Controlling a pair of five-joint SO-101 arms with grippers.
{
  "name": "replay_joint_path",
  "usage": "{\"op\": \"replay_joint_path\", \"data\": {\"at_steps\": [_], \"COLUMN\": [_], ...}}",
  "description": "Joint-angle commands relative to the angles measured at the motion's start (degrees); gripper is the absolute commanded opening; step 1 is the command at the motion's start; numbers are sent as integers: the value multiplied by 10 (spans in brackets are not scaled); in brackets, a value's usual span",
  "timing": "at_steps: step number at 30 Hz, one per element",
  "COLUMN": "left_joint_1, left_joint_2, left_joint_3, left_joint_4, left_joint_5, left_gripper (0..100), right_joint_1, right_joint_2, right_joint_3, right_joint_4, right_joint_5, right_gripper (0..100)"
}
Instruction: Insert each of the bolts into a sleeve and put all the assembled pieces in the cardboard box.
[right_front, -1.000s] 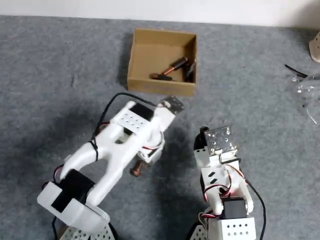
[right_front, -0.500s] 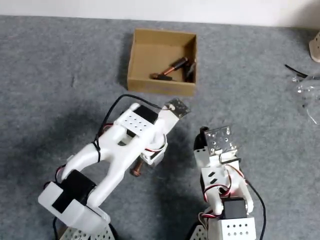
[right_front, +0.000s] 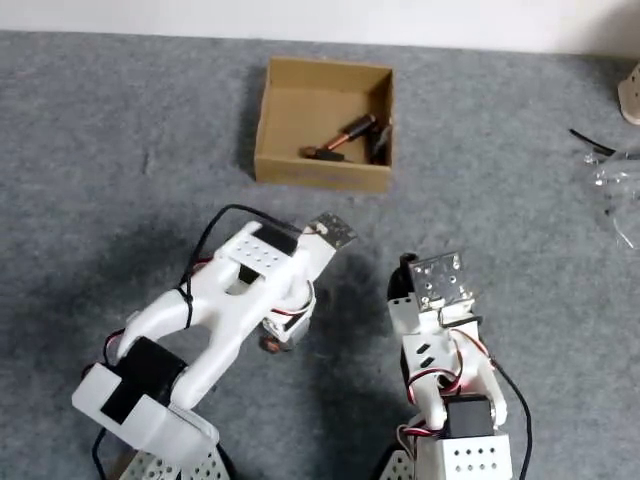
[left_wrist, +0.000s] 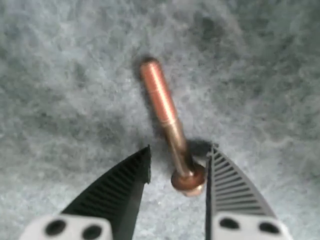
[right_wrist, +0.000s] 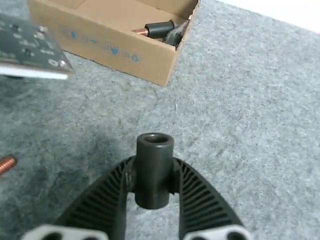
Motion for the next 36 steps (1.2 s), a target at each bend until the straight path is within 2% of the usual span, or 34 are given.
{"op": "replay_joint_path", "data": {"at_steps": [1, 5, 10, 24, 30, 36], "left_joint_1": [-13, -13, -13, -14, -13, -13], "left_joint_2": [-3, -4, -4, -4, -3, -6], "left_joint_3": [0, 0, 0, 0, 0, 0], "left_joint_4": [-21, -22, -24, -21, -21, -21], "left_joint_5": [-2, -4, -40, -41, -42, -42], "left_gripper": [179, 179, 175, 171, 0, 6], "right_joint_1": [7, 7, 7, 7, 7, 7], "right_joint_2": [-6, -6, -6, -6, -6, -6], "right_joint_3": [51, 52, 52, 52, 52, 53], "right_joint_4": [-21, -21, -21, -21, -21, -21], "right_joint_5": [4, 4, 4, 4, 4, 4], "right_gripper": [5, 5, 5, 5, 5, 5]}}
